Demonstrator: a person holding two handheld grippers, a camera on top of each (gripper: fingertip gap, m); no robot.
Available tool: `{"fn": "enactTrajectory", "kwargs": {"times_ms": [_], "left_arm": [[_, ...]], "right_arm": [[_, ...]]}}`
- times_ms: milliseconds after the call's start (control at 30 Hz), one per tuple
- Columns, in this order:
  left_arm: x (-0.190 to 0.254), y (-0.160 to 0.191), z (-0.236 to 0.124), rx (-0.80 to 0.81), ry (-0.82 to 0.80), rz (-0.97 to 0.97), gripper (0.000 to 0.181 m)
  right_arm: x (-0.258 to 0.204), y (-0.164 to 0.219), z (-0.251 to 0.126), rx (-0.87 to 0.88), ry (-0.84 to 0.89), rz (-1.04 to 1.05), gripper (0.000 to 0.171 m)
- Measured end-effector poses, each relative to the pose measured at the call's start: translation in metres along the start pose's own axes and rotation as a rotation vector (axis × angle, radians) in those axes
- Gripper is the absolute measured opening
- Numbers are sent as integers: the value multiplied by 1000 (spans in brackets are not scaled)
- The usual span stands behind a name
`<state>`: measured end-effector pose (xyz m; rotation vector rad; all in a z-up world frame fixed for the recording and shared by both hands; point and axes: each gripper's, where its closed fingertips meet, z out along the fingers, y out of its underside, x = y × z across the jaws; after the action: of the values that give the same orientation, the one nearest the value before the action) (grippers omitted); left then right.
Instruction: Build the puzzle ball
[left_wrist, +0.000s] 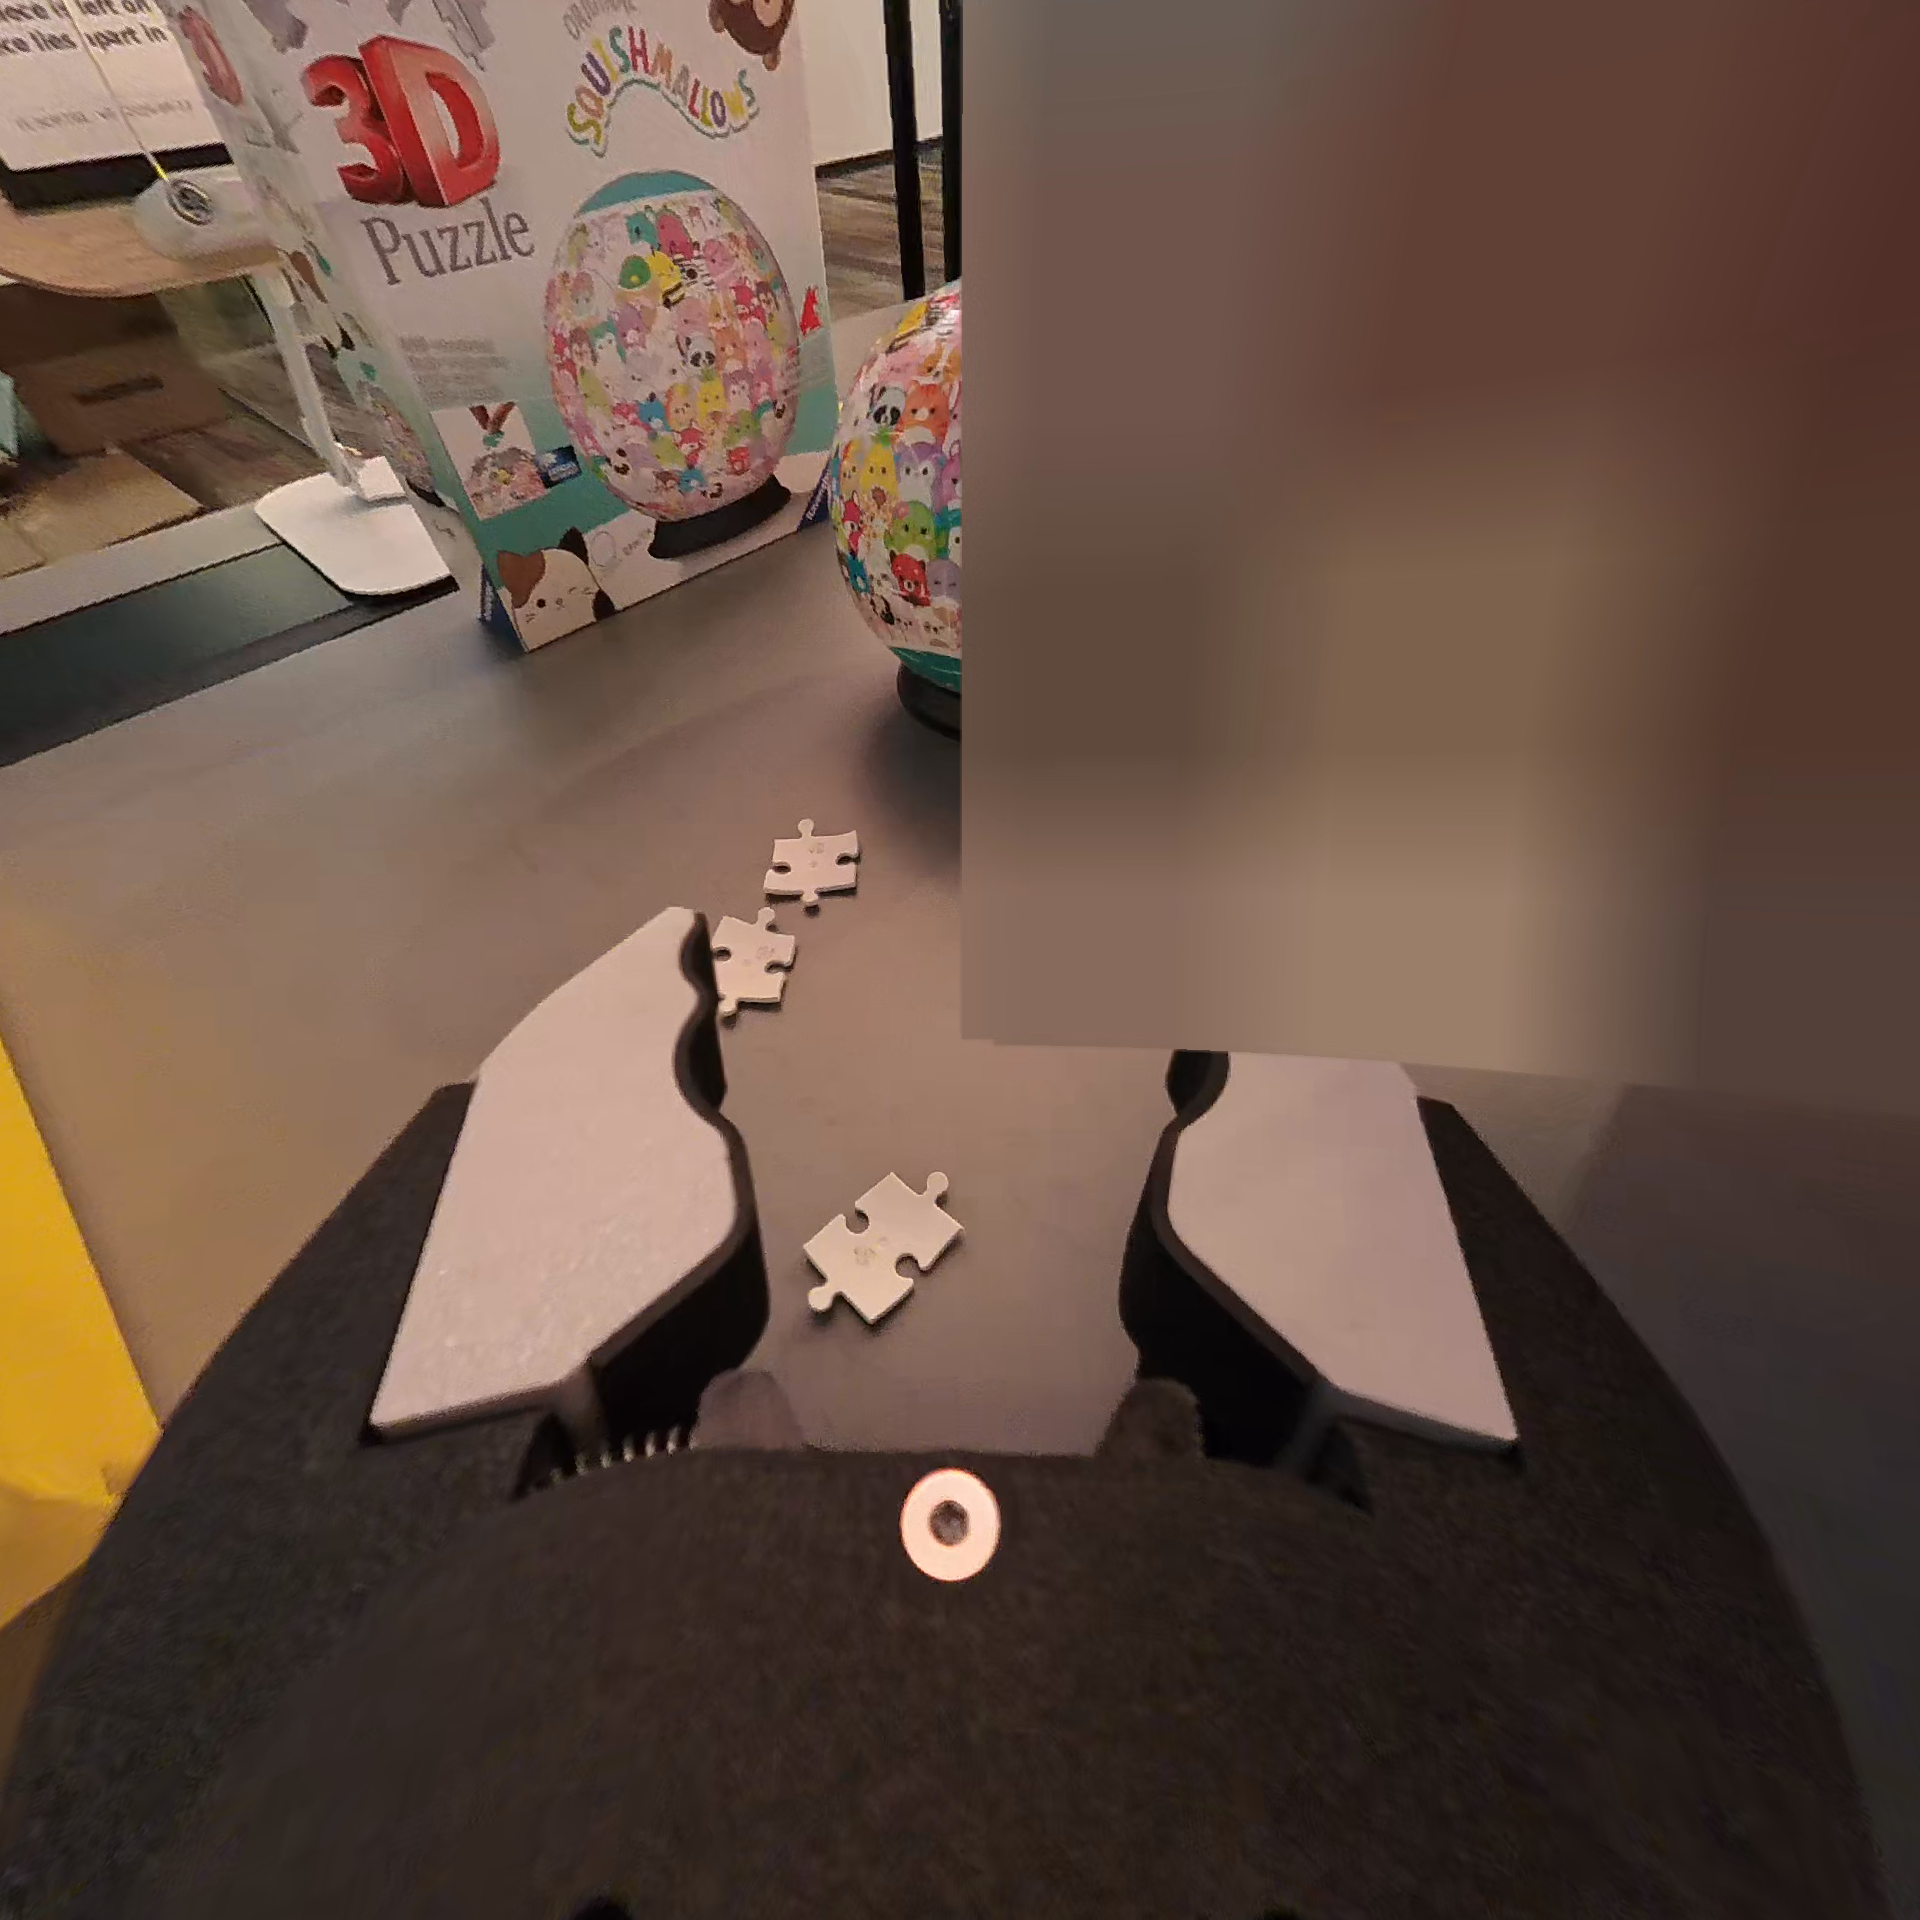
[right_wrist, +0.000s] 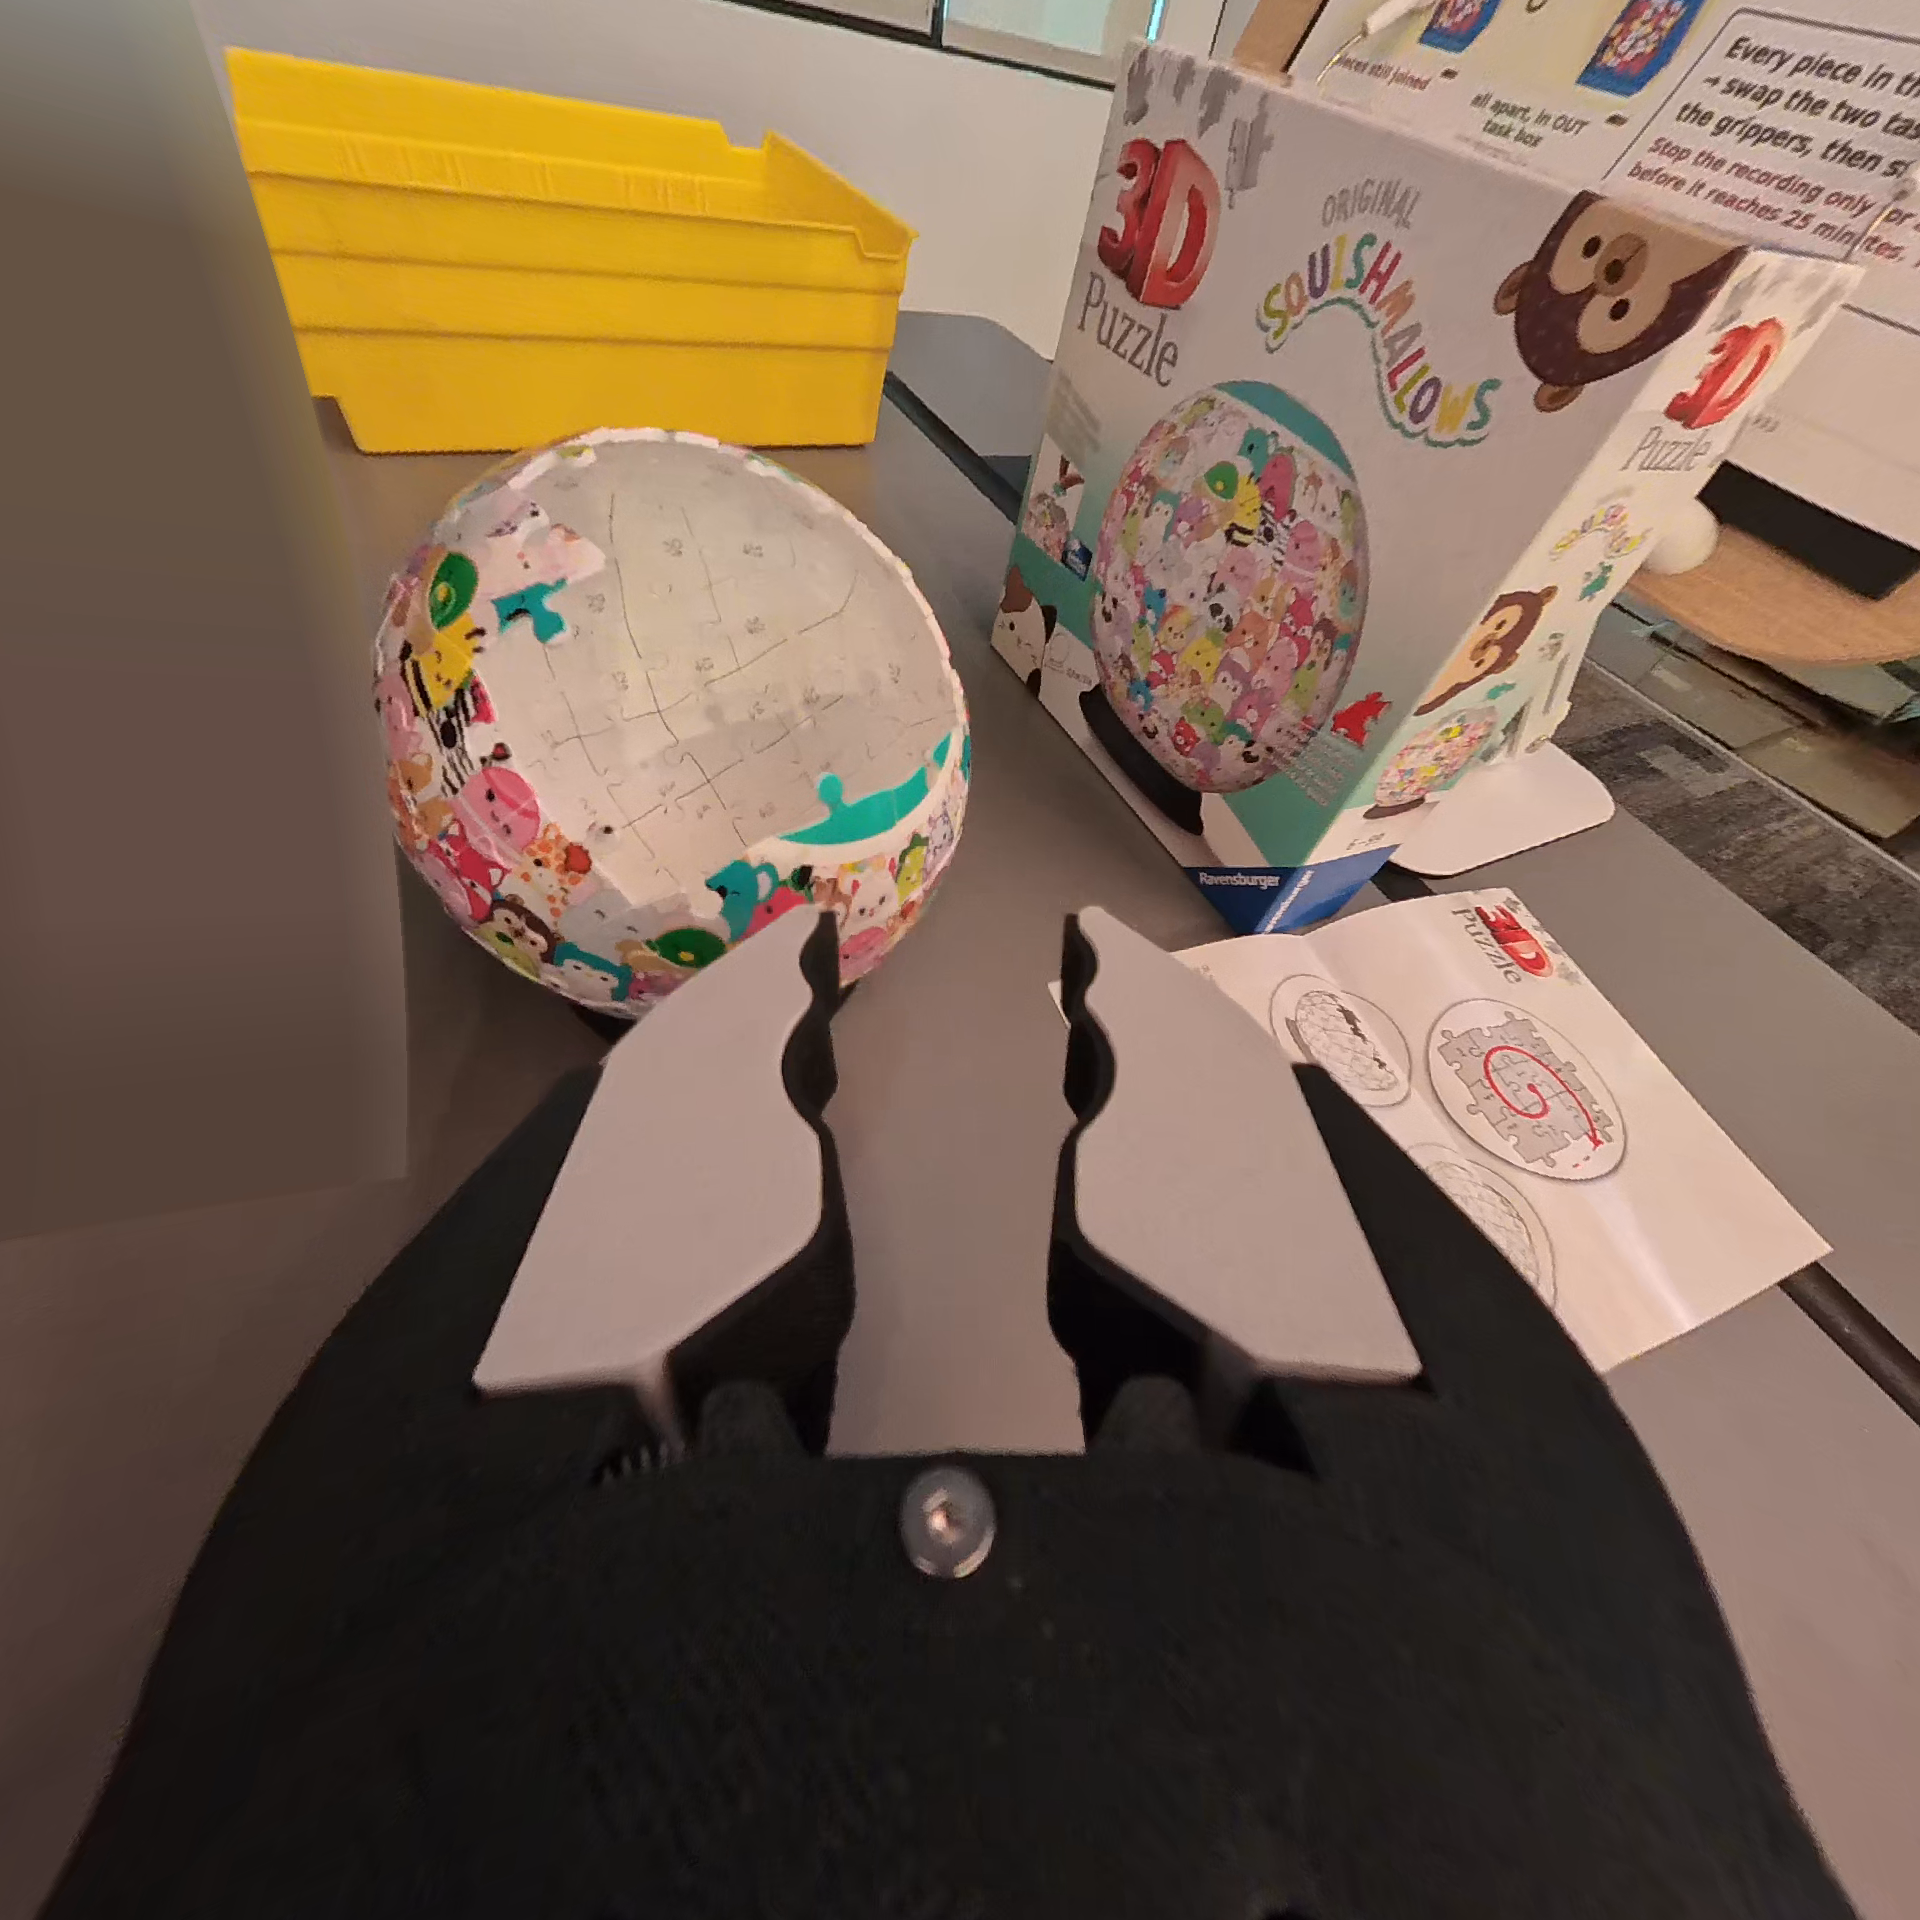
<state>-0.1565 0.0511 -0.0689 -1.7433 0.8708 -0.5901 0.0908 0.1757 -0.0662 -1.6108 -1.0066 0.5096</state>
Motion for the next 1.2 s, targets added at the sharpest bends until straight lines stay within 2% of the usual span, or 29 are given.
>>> {"fn": "enactTrajectory", "kwargs": {"times_ms": [267,467,667,900,1033,1200], "left_arm": [[0,1,-4,33,-25,-15,76],[-4,1,-6,34,-56,7,70],[-19,29,-1,-160,-141,-29,62],[-15,69,-11,-403,-206,106,54],[-14,78,-11,-468,-126,163,46],[-25,74,-5,-492,-33,128,39]], "right_arm": [[0,-2,-3,35,4,-16,35],[8,6,-2,17,64,-109,44],[1,5,-1,38,22,-84,43],[-1,0,-6,84,-20,-59,42],[-4,0,-6,89,-44,-49,42],[-10,0,-5,87,-71,-59,42]]}}
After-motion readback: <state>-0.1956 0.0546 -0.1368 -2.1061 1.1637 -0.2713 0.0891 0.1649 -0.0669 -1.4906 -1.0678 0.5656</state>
